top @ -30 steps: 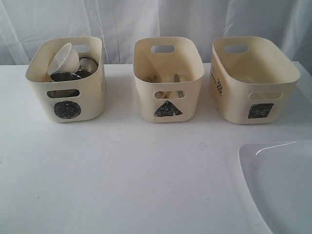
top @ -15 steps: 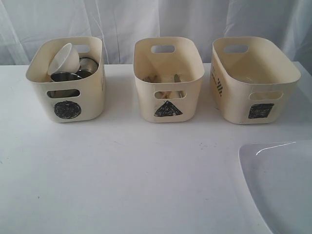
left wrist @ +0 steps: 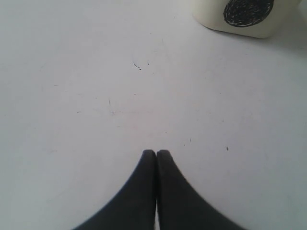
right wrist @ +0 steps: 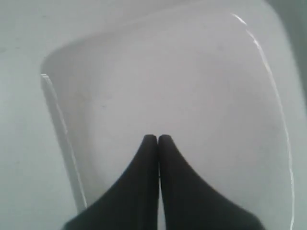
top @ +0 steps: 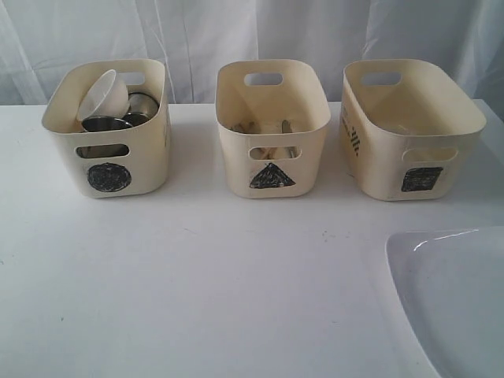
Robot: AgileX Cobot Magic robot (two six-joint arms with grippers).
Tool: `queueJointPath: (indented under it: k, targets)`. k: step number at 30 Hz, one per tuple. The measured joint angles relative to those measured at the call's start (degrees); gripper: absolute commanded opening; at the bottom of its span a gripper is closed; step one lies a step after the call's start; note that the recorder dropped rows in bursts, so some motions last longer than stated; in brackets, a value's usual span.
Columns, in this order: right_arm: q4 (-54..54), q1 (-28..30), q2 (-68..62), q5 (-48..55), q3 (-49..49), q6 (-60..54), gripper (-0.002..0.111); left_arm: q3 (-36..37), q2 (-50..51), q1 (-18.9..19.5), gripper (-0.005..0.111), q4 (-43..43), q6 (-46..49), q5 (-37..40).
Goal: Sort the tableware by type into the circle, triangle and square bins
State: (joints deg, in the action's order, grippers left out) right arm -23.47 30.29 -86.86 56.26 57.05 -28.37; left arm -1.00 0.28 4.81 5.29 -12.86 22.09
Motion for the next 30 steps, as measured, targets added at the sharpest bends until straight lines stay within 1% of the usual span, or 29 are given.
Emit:
queueJointPath:
  k: [1,2,5,6,8,9,12,15,20,24,26,30]
  targets:
    - [-1.08,0.0,-2.01,1.86,2.49,-2.38,0.013,0.0,0.0,0.0,0.0,0.0,0.0,0.0]
    - [-1.49,0.0,-3.34,3.27,4.21,-3.84,0.02,0.0,0.0,0.0,0.0,0.0,0.0,0.0]
    - [-1.36,0.0,-6.37,6.87,8.68,-6.37,0.047,0.0,0.0,0.0,0.0,0.0,0.0,0.0]
    - [-1.09,0.0,-7.01,7.6,9.75,-7.06,0.054,0.0,0.0,0.0,0.0,0.0,0.0,0.0]
    - [-0.9,0.0,-7.91,7.5,10.94,-7.93,0.063,0.0,0.0,0.0,0.0,0.0,0.0,0.0]
    - [-0.72,0.0,-8.24,6.61,11.23,-8.28,0.065,0.0,0.0,0.0,0.0,0.0,0.0,0.0]
    - [0.35,0.0,-9.5,2.63,11.33,-7.19,0.065,0.0,0.0,0.0,0.0,0.0,0.0,0.0]
    - [4.44,0.0,-11.25,2.22,11.33,0.17,0.065,0.0,0.0,0.0,0.0,0.0,0.0,0.0]
    - [11.95,0.0,-12.46,7.07,11.33,9.64,0.065,0.0,0.0,0.0,0.0,0.0,0.0,0.0]
    - [20.6,0.0,-12.46,11.98,11.33,19.26,0.065,0.0,0.0,0.0,0.0,0.0,0.0,0.0]
    - [23.9,0.0,-12.46,12.89,11.33,21.98,0.065,0.0,0.0,0.0,0.0,0.0,0.0,0.0]
    - [25.13,0.65,-12.46,13.43,9.69,25.0,0.065,0.0,0.0,0.0,0.0,0.0,0.0,0.0]
